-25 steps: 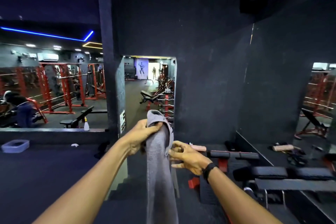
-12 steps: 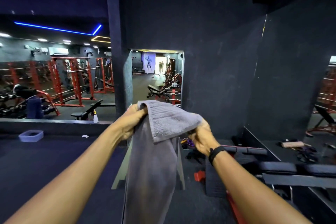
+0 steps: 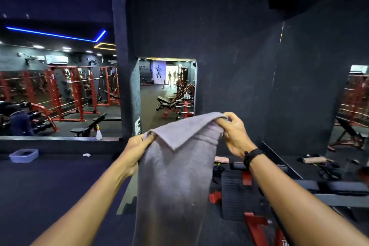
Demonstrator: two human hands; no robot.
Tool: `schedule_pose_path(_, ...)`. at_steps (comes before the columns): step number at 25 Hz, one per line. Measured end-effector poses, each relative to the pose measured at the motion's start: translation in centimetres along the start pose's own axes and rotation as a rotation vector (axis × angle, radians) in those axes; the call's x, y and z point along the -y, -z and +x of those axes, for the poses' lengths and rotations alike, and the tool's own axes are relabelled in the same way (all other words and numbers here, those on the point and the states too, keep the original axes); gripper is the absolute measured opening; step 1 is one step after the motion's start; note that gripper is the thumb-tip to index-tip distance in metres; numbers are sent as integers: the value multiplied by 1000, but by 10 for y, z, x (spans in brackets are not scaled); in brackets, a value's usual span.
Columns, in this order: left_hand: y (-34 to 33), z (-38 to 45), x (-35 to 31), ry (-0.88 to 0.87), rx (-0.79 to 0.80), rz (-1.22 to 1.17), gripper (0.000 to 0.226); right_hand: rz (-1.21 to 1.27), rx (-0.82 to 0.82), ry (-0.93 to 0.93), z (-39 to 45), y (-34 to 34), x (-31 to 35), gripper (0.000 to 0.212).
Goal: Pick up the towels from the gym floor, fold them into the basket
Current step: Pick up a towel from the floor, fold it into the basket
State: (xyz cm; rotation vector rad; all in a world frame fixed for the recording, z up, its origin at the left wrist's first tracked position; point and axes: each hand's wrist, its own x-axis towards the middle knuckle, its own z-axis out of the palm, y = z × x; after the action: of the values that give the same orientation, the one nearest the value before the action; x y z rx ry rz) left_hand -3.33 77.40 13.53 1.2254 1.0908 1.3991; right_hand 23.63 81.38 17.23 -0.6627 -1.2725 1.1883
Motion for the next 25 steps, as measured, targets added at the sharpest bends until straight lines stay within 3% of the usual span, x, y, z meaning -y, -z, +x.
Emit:
schedule_pose_path(2, -14, 6, -5, 32, -35, -102, 28, 10, 79, -179, -4, -5, -14, 80)
schedule_pose_path(4, -22, 9, -3, 41, -29, 19, 28, -62, 287, -364, -23, -10, -33, 73)
schedule_pose_path(7, -24, 3, 7, 33, -49, -15, 23, -86, 181, -339, -24, -1, -45, 87)
schedule_pose_path(8, -23, 0, 8, 46, -92, -98, 21, -67, 136, -335, -23, 3, -45, 84)
schedule_pose_path(10, -19, 3, 13, 78, -157, -237, 19, -96, 215, -421, -28, 7, -45, 49)
schedule_pose_path(12, -10, 5, 16, 134, -166, 3, 25, -397, 369, -570, -41, 10, -56, 13)
schedule_pose_path(13, -5, 5, 19, 162, -158, 172, 30, -538, 396, -582, -45, 14, -64, 9)
schedule_pose_path(17, 1, 3, 18, 215, -156, 382, 29, -686, 263, -474, -42, 16, -53, 38)
schedule_pose_path(19, -3, 4, 0, 131, -174, 187, 29, -538, 235, -351, -34, 16, -31, 30)
schedule_pose_path(21, -4, 5, -16, 30, -95, -134, 26, -355, 287, -297, -27, 18, -19, 20)
schedule_pose_path(22, -5, 3, -20, 21, 11, -133, 33, -402, 353, -321, -26, 19, -18, 32)
schedule_pose_path(24, -7, -8, -8, 109, 193, 182, 51, -537, 431, -388, -33, 22, -29, 42)
schedule_pose_path(25, -5, -8, 3, 130, 201, 281, 54, -537, 429, -393, -35, 25, -34, 48)
